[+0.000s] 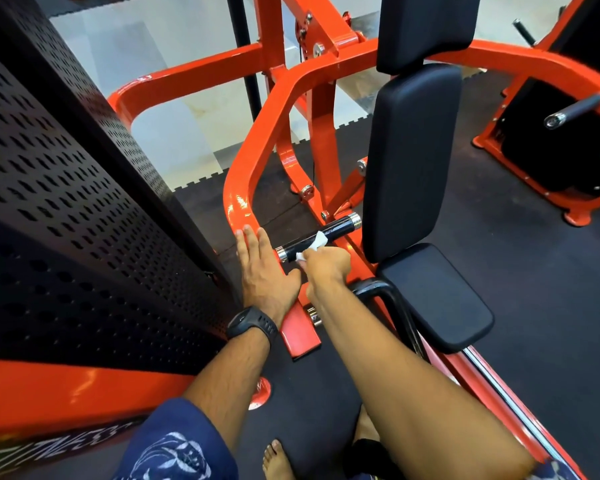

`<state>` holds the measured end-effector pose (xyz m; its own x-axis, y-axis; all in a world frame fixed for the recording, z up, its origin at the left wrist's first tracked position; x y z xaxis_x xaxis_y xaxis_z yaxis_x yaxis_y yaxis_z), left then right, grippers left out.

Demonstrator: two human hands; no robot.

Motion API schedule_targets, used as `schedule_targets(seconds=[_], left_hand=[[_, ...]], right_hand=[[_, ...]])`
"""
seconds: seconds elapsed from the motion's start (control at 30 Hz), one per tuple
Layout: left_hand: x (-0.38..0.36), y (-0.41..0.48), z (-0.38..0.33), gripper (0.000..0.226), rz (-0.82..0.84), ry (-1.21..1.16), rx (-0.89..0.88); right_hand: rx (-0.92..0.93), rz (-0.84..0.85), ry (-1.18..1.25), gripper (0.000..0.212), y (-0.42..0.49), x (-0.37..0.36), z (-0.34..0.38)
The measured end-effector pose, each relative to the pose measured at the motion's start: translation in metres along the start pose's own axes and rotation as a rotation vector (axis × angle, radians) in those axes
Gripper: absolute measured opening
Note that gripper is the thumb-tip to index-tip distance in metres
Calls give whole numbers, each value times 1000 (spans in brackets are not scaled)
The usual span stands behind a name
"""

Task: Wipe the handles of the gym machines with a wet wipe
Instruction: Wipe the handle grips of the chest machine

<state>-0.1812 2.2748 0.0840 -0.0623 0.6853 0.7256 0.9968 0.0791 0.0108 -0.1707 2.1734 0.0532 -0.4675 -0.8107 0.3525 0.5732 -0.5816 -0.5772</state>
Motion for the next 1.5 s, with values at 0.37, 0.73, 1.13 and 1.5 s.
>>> schedule_targets(seconds=[0.37,0.73,1.13,1.5], left_hand=[[0,-2,2,94,-19,-29,-45],[-1,-2,3,99,-12,25,-40],[-2,-1,4,91,-20,33,-28],[-1,-3,0,98,4,70,-24]], right_hand=[[1121,17,-890,23,-17,38,25],[1656,84,-1458,53,-1,55,44],[1787,79,-1355,53,-16,33,31],[1459,17,-1402,36,17,47,63]])
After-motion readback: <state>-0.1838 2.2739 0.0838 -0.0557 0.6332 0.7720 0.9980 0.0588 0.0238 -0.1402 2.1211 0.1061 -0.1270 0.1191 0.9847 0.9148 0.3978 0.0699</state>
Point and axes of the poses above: each hand's wrist, its own y-axis towards the middle knuckle, its own x-axis out of the back of the hand, z = x × y, the point moved 3 cm from there along y, towards the middle knuckle, and after that the axes turned 9 degrees about -y, right-handed, at the moved point
